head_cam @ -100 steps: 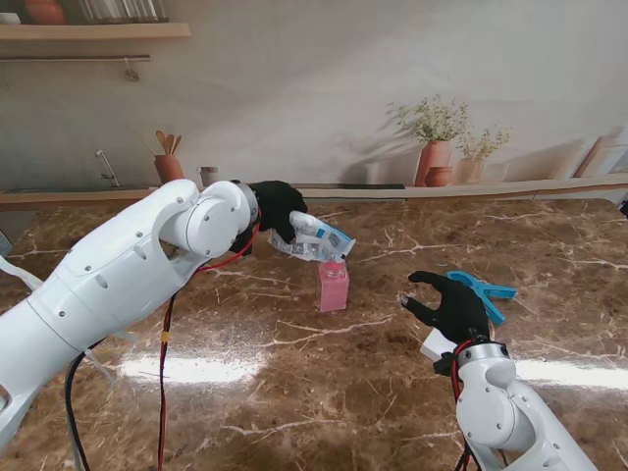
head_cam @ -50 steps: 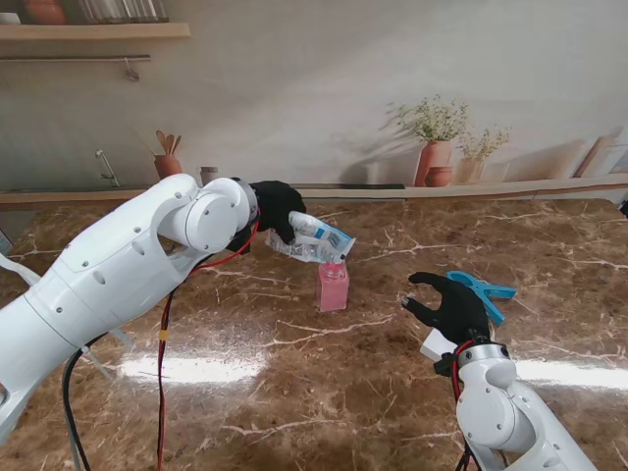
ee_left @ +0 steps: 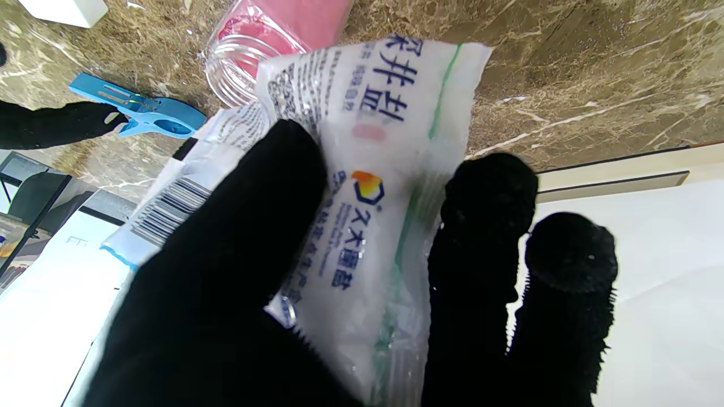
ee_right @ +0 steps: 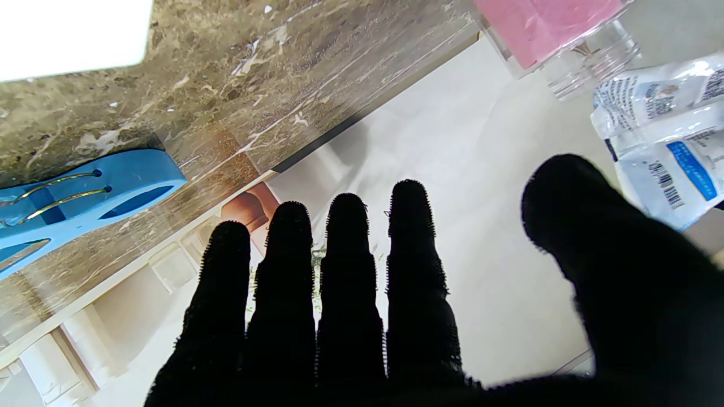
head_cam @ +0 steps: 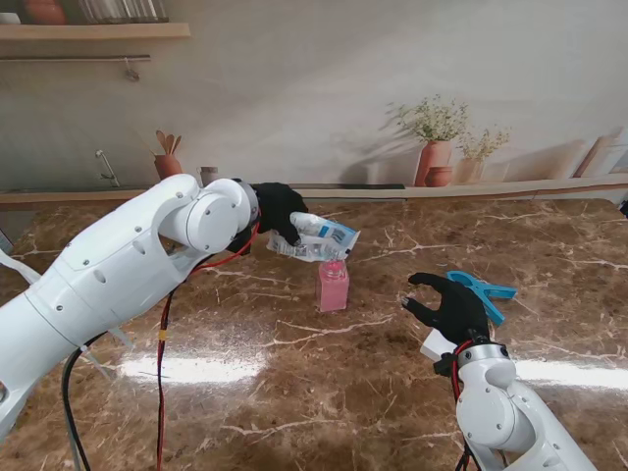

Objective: Fill the seasoning bottle

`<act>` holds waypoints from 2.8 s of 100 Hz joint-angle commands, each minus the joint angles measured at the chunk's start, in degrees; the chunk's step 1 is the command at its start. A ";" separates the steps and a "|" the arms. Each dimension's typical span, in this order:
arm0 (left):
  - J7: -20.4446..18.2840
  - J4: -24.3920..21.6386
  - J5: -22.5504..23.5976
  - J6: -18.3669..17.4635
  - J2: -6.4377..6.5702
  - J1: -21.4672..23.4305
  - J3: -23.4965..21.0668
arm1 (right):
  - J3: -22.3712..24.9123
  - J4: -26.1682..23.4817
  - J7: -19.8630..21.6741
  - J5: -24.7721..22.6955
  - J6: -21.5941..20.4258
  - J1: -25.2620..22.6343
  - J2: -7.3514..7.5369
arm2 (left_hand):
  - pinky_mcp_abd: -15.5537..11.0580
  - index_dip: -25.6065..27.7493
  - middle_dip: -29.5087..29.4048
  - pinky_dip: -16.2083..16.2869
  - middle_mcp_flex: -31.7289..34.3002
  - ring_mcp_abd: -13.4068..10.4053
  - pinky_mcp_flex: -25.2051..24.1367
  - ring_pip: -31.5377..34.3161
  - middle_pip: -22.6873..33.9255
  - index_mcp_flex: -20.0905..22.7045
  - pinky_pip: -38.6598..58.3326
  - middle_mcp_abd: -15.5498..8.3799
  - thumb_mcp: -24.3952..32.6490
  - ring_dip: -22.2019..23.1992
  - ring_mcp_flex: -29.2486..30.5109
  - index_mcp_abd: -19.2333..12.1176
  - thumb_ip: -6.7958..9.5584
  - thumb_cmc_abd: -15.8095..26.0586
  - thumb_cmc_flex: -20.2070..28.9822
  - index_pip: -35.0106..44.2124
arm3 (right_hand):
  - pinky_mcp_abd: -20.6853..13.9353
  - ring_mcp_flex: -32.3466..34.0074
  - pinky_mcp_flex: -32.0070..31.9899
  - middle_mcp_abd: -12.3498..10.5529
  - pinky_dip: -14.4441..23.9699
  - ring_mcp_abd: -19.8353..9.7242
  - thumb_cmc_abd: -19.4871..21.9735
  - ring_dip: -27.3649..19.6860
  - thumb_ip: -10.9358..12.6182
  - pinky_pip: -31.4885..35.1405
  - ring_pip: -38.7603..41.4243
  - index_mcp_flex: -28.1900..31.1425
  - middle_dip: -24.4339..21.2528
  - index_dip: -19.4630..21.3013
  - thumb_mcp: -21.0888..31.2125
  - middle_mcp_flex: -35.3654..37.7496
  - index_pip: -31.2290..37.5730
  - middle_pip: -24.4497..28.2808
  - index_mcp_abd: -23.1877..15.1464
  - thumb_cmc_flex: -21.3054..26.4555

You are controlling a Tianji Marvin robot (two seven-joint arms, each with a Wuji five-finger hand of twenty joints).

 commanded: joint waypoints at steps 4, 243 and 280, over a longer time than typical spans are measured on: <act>-0.20 0.12 -0.02 0.23 -0.30 -1.06 0.28 | 0.05 0.37 0.78 0.31 0.04 -0.39 -0.15 | 0.18 3.74 1.04 0.55 3.04 -1.67 -0.09 2.32 10.13 -0.41 3.10 -3.34 0.08 0.53 2.73 -10.44 3.58 9.03 6.63 6.96 | -0.12 0.15 -0.25 -0.21 1.41 0.30 0.88 1.01 1.04 0.56 0.50 1.35 0.53 0.64 0.86 0.04 0.61 0.08 -1.57 -3.15; 0.12 0.51 0.61 -6.26 0.70 3.10 -3.35 | 0.08 -0.38 2.49 0.21 1.11 -0.43 0.14 | 0.21 21.14 6.16 2.49 2.38 -0.54 -2.57 4.05 15.59 -4.64 3.02 -8.55 -24.85 0.89 0.71 -15.06 9.05 18.85 16.52 6.90 | -0.07 -0.01 -0.28 -0.29 1.97 0.33 1.27 1.36 0.89 0.25 0.52 3.99 0.93 1.60 2.31 0.20 2.33 0.13 -2.62 -3.40; 9.28 3.00 1.84 -11.11 -0.28 9.43 -8.43 | -0.84 -2.07 3.90 -0.32 1.85 -0.53 0.43 | 0.40 22.25 6.09 3.09 2.63 -0.12 -2.38 4.39 15.73 -4.35 3.25 -8.63 -25.35 1.15 1.02 -15.51 8.82 18.86 16.69 6.88 | -0.07 -0.01 -0.25 -0.22 1.97 0.23 1.32 1.33 0.90 0.23 0.52 4.10 0.90 1.63 2.30 0.13 2.35 0.10 -2.66 -3.44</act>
